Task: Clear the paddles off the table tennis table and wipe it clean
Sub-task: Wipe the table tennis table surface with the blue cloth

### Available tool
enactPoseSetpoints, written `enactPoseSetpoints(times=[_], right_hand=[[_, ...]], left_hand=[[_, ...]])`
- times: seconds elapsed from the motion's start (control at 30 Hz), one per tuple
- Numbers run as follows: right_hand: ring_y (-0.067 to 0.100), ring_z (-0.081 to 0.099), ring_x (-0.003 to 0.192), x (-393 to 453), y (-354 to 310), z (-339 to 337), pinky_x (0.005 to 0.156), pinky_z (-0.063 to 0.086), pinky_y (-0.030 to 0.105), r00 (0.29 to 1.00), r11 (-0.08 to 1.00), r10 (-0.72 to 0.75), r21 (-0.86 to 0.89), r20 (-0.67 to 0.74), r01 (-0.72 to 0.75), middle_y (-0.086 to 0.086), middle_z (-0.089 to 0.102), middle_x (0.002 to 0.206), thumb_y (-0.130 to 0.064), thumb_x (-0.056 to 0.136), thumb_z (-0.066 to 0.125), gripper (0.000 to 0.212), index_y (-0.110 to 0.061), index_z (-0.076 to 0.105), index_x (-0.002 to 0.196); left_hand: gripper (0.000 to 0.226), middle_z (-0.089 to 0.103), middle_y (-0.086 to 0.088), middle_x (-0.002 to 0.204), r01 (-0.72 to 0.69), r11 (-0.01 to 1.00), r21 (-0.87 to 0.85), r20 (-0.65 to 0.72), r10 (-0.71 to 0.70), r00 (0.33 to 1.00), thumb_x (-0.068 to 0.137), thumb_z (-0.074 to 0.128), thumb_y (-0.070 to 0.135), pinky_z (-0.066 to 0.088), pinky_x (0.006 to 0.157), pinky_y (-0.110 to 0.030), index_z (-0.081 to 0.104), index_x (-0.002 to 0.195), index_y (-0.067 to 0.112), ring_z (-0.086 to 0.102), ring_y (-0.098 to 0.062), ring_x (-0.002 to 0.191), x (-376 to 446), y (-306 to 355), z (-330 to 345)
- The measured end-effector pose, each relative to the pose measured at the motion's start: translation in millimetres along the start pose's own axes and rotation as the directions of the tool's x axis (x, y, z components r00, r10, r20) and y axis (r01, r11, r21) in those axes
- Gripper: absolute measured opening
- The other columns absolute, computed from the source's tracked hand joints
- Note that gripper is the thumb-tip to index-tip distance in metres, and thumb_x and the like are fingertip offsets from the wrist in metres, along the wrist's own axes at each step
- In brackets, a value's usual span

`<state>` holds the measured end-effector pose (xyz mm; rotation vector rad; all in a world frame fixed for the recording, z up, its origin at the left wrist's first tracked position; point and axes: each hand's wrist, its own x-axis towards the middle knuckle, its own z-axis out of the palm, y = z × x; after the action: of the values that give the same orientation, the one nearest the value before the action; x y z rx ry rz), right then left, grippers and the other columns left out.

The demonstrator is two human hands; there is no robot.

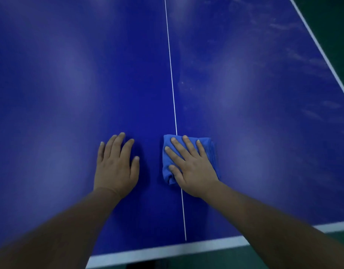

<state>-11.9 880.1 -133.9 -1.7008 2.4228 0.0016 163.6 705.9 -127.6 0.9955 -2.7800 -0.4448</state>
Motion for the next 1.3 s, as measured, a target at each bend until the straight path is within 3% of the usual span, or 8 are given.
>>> enactPoseSetpoints(times=[0.47,0.6,0.73,0.93,1.07,1.17,1.23,1.3], right_hand=[[0.025,0.009,0.153,172,88,-34,0.122,0.006,0.054,1.0,0.999,-0.011,-0.035,-0.01,0.011,-0.005,0.014,0.166,-0.05,0.103,0.018,0.057,-0.03,0.024,0.156],[0.027,0.012,0.153,227,117,-46,0.121,0.008,0.055,1.0,0.999,-0.013,-0.046,-0.016,0.012,-0.004,0.017,0.165,-0.049,0.101,0.017,0.059,-0.029,0.027,0.156],[0.028,0.015,0.152,289,149,-59,0.12,0.009,0.055,0.999,0.999,-0.033,-0.036,-0.012,0.032,-0.002,0.021,0.164,-0.049,0.098,0.016,0.063,-0.027,0.03,0.155],[0.027,0.005,0.153,397,203,-85,0.12,0.005,0.055,0.995,0.993,0.101,-0.064,-0.025,-0.103,-0.002,0.009,0.167,-0.049,0.096,0.006,0.066,-0.028,0.016,0.158],[0.03,0.003,0.153,387,183,-78,0.121,0.005,0.057,0.985,0.984,0.165,-0.058,-0.047,-0.167,0.0,0.008,0.167,-0.045,0.101,0.012,0.061,-0.024,0.016,0.159],[0.031,0.012,0.152,326,153,-62,0.12,0.008,0.056,0.996,0.994,-0.089,-0.074,-0.028,0.086,0.001,0.018,0.165,-0.048,0.099,0.014,0.063,-0.023,0.026,0.157],[0.03,0.015,0.151,331,164,-65,0.12,0.011,0.057,0.987,0.984,-0.159,-0.082,0.013,0.159,0.0,0.022,0.164,-0.048,0.099,0.018,0.062,-0.023,0.03,0.155],[0.031,0.014,0.151,361,184,-73,0.119,0.013,0.059,1.0,0.997,-0.005,-0.08,-0.022,0.003,0.0,0.02,0.165,-0.05,0.096,0.011,0.068,-0.024,0.028,0.156]], left_hand=[[0.063,0.036,-0.015,0.157,0.04,0.999,0.018,-0.019,-0.04,0.999,0.096,0.025,0.042,0.005,0.123,-0.052,0.046,0.144,0.008,0.024,-0.033,0.149,180,17,22],[0.063,0.03,-0.013,0.16,0.051,0.997,0.06,0.001,-0.051,0.999,0.097,0.026,0.042,0.001,0.123,-0.051,0.04,0.149,0.011,0.018,-0.031,0.151,192,22,29],[0.059,0.03,-0.011,0.16,0.05,0.994,0.097,0.039,-0.054,0.998,0.098,0.027,0.04,0.009,0.121,-0.056,0.042,0.149,0.013,0.019,-0.03,0.151,193,22,30],[0.057,0.034,-0.011,0.159,0.044,0.994,0.096,0.05,-0.049,0.998,0.098,0.029,0.037,0.01,0.119,-0.055,0.046,0.148,0.014,0.021,-0.029,0.15,198,21,32],[0.057,0.036,-0.012,0.157,0.043,0.995,0.093,0.038,-0.046,0.998,0.097,0.031,0.036,0.013,0.119,-0.057,0.047,0.146,0.012,0.025,-0.032,0.149,199,21,32],[0.058,0.036,-0.013,0.157,0.039,0.996,0.085,0.043,-0.043,0.998,0.095,0.032,0.036,0.013,0.119,-0.059,0.047,0.146,0.011,0.026,-0.033,0.148,200,23,31],[0.058,0.036,-0.014,0.157,0.046,0.995,0.086,0.053,-0.051,0.997,0.095,0.032,0.036,0.013,0.119,-0.059,0.047,0.146,0.011,0.025,-0.033,0.148,201,22,30],[0.059,0.035,-0.013,0.158,0.043,0.995,0.09,0.068,-0.05,0.996,0.095,0.032,0.037,0.014,0.118,-0.059,0.047,0.146,0.011,0.025,-0.033,0.149,201,21,30]])
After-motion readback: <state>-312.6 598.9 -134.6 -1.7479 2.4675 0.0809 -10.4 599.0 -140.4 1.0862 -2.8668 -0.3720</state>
